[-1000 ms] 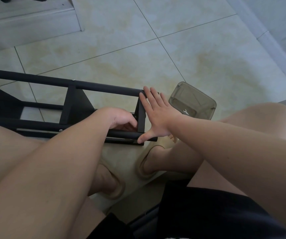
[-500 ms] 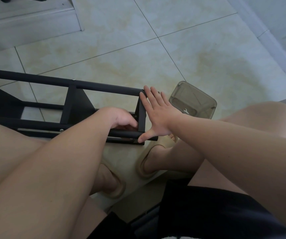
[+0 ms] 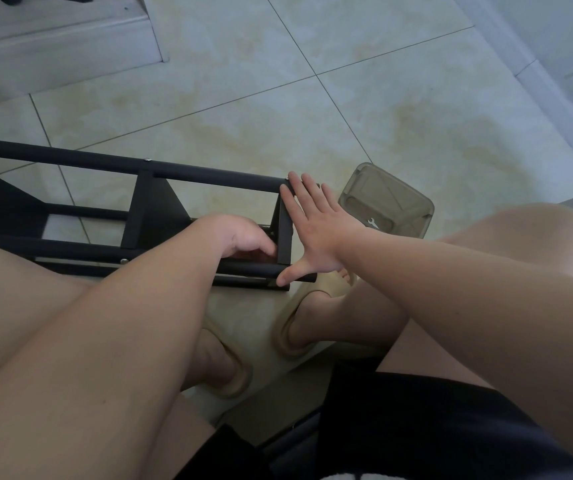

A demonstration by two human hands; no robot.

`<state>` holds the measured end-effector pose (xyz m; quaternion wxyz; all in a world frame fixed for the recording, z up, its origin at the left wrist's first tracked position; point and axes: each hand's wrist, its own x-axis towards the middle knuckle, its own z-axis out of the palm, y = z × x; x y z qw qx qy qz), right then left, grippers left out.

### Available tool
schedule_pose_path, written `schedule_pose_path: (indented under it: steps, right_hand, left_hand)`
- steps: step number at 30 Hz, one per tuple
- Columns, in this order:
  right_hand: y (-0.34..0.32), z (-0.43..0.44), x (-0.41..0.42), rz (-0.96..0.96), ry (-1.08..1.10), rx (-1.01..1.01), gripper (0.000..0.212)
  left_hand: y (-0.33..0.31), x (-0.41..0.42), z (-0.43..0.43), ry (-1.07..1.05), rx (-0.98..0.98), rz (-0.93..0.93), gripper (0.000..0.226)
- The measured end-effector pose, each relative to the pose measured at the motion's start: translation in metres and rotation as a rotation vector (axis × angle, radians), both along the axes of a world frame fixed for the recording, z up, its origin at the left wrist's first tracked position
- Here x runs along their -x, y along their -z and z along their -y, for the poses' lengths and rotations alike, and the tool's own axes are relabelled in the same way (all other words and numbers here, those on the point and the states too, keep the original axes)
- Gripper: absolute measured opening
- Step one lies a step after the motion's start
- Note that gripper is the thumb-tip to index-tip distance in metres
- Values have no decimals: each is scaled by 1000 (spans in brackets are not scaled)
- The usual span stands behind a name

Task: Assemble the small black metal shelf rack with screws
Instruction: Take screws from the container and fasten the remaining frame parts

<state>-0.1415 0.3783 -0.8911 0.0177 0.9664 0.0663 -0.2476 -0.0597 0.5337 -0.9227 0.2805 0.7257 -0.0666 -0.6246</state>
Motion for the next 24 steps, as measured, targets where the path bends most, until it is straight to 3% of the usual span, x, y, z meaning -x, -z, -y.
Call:
schedule_pose_path:
  steps: [9,13,16,19,24]
  right_hand:
    - [0,0,0,1,0,-6,159]
    - [0,0,0,-1,1,-5,159]
    - [0,0,0,-4,3,-3,159]
    - [0,0,0,-4,1,4,159]
    - [0,0,0,-8,5,0,159]
  left_hand:
    - [-7,0,-2,-17,-3,-148,27]
    - [-7,2,0,-17,-17,-34,12]
    - [-3,1,1,2,-26,49,24]
    - [-6,0,-1,-1,-1,-27,10]
    - [-8,2,-2,-5,9,-116,17]
